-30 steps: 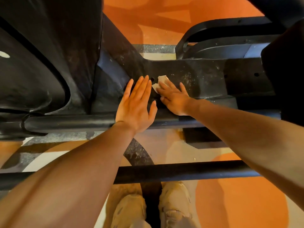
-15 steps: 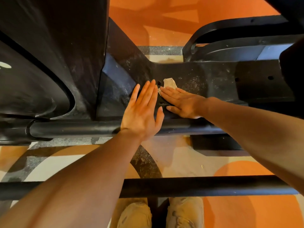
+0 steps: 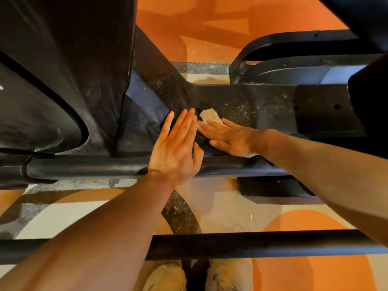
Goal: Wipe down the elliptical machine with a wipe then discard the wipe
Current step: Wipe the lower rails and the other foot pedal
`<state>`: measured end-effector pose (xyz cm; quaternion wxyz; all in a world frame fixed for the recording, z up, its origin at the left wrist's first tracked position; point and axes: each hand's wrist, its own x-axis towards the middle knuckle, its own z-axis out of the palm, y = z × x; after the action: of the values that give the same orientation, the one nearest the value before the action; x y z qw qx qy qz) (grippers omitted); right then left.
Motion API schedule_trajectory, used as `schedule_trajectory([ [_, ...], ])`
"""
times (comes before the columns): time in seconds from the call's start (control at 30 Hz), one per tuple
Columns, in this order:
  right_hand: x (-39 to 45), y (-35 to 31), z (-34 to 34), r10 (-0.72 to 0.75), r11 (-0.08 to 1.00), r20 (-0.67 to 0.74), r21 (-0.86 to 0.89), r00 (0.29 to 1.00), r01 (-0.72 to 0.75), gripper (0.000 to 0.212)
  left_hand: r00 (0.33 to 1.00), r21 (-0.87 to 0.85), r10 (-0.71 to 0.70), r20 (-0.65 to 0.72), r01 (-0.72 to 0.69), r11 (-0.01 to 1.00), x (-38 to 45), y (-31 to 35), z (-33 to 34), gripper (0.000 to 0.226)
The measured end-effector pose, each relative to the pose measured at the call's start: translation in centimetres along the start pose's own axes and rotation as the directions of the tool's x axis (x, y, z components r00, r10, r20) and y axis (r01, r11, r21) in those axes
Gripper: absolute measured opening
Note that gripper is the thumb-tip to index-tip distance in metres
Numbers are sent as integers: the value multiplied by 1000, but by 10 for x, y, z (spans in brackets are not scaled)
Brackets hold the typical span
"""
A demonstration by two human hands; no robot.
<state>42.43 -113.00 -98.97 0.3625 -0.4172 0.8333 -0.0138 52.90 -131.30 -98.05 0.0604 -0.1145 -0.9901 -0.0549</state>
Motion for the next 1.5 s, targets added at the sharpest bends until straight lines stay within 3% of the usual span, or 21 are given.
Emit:
schedule_trajectory([
  [0.13,-4,14,-3,-28,975,92,-215,995,47,57,1000,1,-4,5,3,1000,1,2,-1,64],
  [0.27,15,20,-9,168,979,-133,-94,977,-181,57,1000,12,-1,-16,1,1000,-1,1,0,62],
  [0.37,28,19,-13,268,960,-189,-28,945,-278,58,1000,1,10,-16,-10,1000,0,0,1,61],
  [0.47,16,11,-1,181,980,-170,-55,969,-192,58,1000,-4,6,-13,-6,1000,0,0,1,61],
  [0.57,-10,15,4,20,994,7,-107,1000,-20,56,1000,-1,7,-2,-7,1000,0,0,1,62],
  [0.67,-21,26,-2,-17,989,96,-143,995,30,55,1000,3,5,-6,-5,1000,0,0,0,62],
  [0.77,-10,33,-4,113,992,-58,-42,992,-115,54,1000,-3,8,-19,-8,1000,0,0,1,61],
  [0.83,3,39,-10,253,967,-165,11,953,-254,53,1000,1,7,-29,-7,1000,-2,0,2,61],
  [1.0,26,50,-26,433,901,-175,131,884,-415,55,1000,21,12,-13,-12,1000,-1,0,2,61],
  [1.1,11,39,-10,349,937,-181,84,919,-339,61,1000,18,9,-6,-9,1000,-1,0,1,61],
  [1.2,-19,30,14,169,985,-80,-25,982,-171,60,1000,27,8,4,-8,1000,-1,0,1,62],
  [1.3,-30,38,15,101,994,-19,-44,995,-101,59,999,44,-4,43,2,999,-1,1,-1,65],
  [1.5,-15,44,22,244,965,-283,-28,928,-262,60,999,57,-6,49,3,998,-1,0,0,66],
])
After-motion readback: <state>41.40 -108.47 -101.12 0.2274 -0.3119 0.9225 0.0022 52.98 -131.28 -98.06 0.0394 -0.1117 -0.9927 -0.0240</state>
